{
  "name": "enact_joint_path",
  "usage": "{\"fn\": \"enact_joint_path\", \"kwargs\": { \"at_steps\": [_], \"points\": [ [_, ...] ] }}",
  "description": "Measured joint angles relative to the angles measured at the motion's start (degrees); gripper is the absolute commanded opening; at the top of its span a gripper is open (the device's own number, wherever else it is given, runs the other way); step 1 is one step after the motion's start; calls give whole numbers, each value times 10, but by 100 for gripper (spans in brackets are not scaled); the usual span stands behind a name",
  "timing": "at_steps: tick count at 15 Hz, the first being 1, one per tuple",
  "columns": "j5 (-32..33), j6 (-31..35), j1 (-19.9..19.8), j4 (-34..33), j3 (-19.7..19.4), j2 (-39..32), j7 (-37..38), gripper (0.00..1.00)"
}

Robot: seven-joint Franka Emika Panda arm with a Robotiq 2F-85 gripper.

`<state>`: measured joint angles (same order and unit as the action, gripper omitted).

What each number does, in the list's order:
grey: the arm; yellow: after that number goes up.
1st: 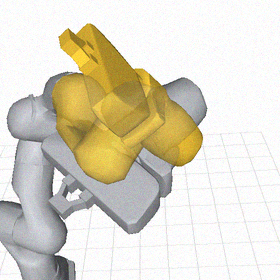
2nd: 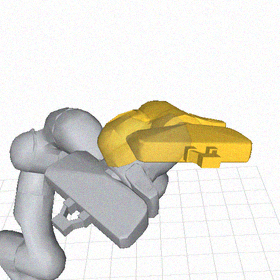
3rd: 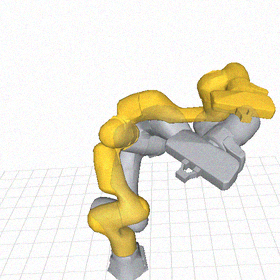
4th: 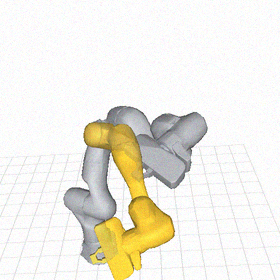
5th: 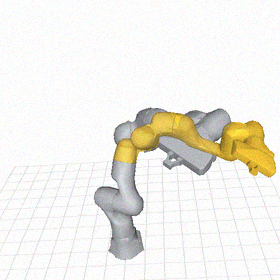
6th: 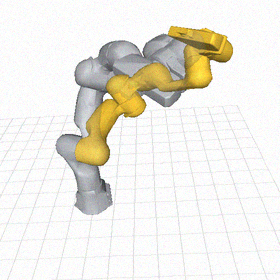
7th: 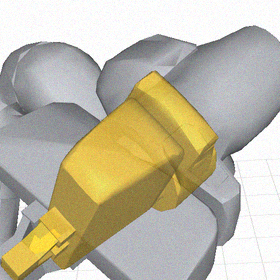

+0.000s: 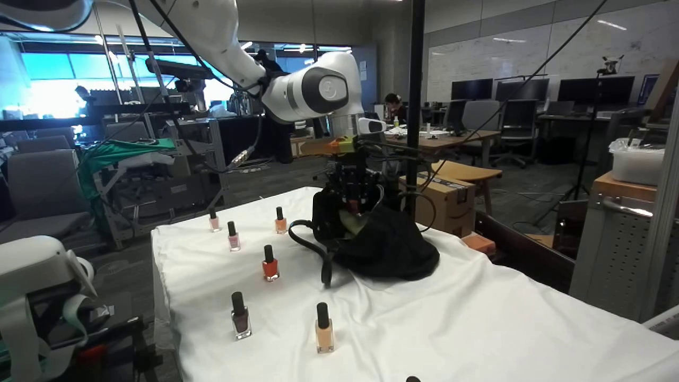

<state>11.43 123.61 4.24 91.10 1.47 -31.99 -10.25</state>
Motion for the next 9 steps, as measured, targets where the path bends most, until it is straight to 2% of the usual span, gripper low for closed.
{"fn": "enact_joint_path", "kwargs": {
  "at_steps": [1,2,6,9],
  "points": [
    [0,23,-1,9,-1,-1,0,66],
    [0,44,-3,18,-2,-1,0,71],
    [0,86,-4,40,-4,0,0,97],
    [0,85,-4,49,-4,7,1,100]
  ]
}}
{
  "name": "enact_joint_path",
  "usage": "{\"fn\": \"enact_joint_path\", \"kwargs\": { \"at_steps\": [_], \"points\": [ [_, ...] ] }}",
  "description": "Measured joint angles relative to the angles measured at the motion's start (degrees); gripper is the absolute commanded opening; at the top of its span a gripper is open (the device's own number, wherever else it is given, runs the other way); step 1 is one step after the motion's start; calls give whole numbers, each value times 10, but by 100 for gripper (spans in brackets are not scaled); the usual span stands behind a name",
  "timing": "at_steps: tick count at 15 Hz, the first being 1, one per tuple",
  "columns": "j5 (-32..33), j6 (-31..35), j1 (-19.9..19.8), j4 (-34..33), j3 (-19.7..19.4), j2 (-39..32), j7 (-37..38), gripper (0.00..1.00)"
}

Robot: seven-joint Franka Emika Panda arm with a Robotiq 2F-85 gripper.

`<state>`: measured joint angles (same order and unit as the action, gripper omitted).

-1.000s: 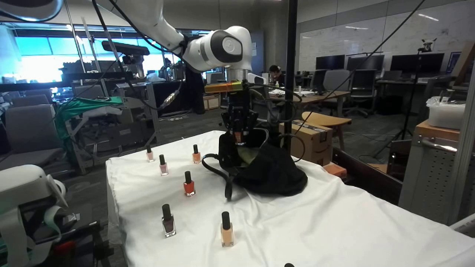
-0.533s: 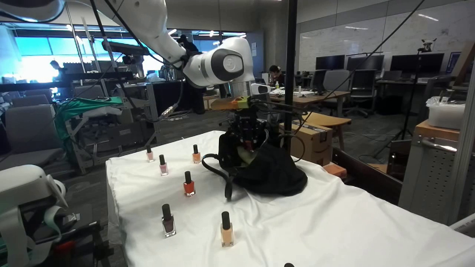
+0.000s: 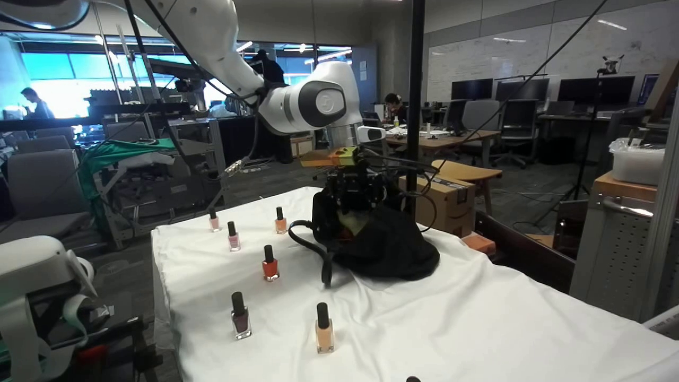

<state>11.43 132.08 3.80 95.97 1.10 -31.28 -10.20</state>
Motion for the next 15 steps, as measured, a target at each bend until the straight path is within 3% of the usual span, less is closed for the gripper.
{"fn": "enact_joint_path", "kwargs": {
  "at_steps": [9,15],
  "points": [
    [-27,-168,-8,71,1,142,1,100],
    [-73,-194,-40,173,-12,260,21,100]
  ]
}}
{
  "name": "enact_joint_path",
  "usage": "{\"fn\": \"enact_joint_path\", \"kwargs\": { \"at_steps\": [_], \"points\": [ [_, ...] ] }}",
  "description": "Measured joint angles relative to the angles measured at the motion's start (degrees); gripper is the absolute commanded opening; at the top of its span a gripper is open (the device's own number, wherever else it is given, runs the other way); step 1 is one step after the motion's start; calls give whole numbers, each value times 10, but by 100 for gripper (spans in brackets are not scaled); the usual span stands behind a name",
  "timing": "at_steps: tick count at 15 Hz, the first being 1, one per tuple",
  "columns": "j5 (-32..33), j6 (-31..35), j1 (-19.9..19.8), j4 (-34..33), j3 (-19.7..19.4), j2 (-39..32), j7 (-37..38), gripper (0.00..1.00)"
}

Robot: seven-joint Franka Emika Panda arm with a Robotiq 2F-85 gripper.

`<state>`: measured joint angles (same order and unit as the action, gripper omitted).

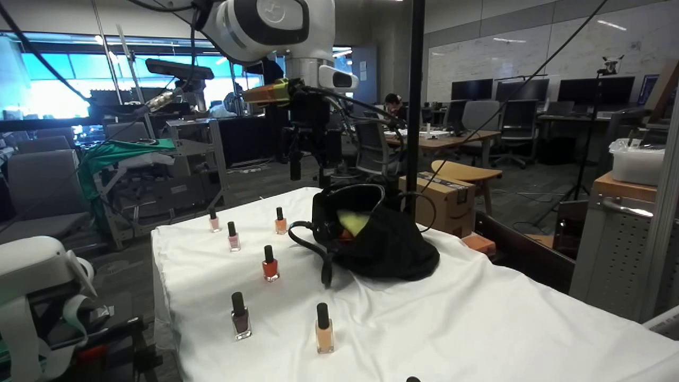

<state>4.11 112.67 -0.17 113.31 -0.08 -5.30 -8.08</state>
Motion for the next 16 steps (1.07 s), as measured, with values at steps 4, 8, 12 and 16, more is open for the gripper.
{"fn": "enact_joint_path", "kwargs": {
  "at_steps": [4,8,12,16],
  "points": [
    [-12,5,-29,62,-30,43,0,100],
    [-12,38,-58,112,-62,54,-5,100],
    [-7,76,-84,144,-89,48,-17,100],
    [3,106,-106,150,-109,33,-45,100]
  ]
}}
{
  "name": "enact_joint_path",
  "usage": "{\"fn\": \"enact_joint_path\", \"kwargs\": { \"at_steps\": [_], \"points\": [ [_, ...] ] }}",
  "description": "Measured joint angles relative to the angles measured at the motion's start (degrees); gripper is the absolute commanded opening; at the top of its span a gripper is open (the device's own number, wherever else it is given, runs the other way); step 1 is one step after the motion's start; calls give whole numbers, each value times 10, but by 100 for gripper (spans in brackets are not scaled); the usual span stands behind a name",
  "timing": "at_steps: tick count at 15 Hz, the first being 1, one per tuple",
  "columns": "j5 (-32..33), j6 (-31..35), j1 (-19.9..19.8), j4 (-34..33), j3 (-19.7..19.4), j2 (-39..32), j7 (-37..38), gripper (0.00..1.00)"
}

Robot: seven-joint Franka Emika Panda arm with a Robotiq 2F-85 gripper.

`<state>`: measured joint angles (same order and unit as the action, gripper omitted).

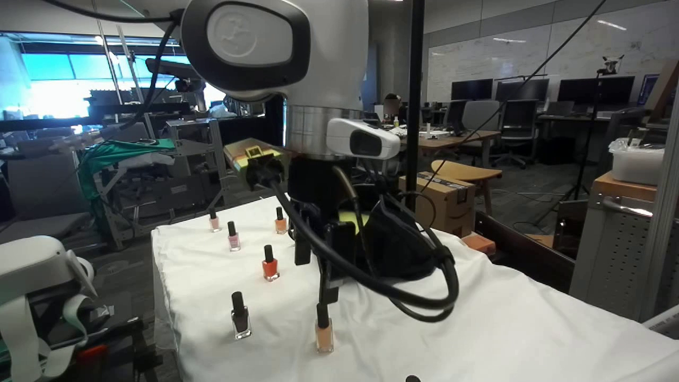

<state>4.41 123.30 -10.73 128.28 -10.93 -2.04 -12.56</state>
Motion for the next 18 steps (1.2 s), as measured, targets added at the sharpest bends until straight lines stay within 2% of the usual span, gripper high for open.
{"fn": "enact_joint_path", "kwargs": {
  "at_steps": [8,18],
  "points": [
    [20,87,-37,0,-19,-51,-103,100],
    [-38,202,-76,0,-12,-123,-206,100]
  ]
}}
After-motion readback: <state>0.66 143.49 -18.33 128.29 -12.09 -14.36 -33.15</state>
